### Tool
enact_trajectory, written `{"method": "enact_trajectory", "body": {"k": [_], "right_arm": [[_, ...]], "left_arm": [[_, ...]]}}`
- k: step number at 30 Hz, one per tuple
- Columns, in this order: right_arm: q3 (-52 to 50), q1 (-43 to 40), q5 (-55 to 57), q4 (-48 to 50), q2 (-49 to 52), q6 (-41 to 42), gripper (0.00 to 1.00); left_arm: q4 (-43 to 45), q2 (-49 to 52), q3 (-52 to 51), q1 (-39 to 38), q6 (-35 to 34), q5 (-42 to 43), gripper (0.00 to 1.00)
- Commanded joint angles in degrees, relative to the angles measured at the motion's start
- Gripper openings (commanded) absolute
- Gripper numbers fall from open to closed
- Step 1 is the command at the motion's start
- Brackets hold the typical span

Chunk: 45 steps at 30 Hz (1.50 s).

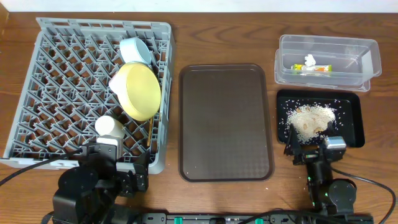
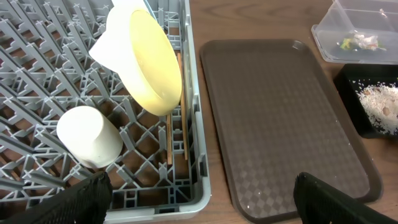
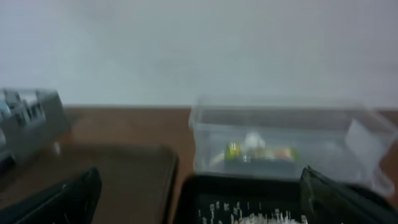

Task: Sort waste into correct bins and load items into the dishwasher

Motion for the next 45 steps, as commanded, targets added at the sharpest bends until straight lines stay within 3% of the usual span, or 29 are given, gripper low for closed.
{"method": "enact_trajectory", "body": {"k": [1, 36, 40, 45], "right_arm": [[-0.09, 0.68, -0.07, -3.13, -0.35, -1.40, 0.99], [-0.09, 0.70, -0.07, -5.09, 0.07, -1.40, 0.99], [-0.09, 0.70, -0.07, -5.09, 0.07, -1.40, 0.99], [-0.09, 0.70, -0.07, -5.09, 0.07, -1.40, 0.99]], "left_arm": [[0.04, -0.11, -0.07, -0.09, 0.50, -0.70, 0.94], [-1.46, -0.11, -0.50, 1.97, 1.18, -1.62, 0.95], [0.61, -0.57, -4.04, 6.47, 1.16, -1.55, 0.95], [9.33, -4.39, -13.86, 10.73, 1.16, -1.36, 0.95]]}}
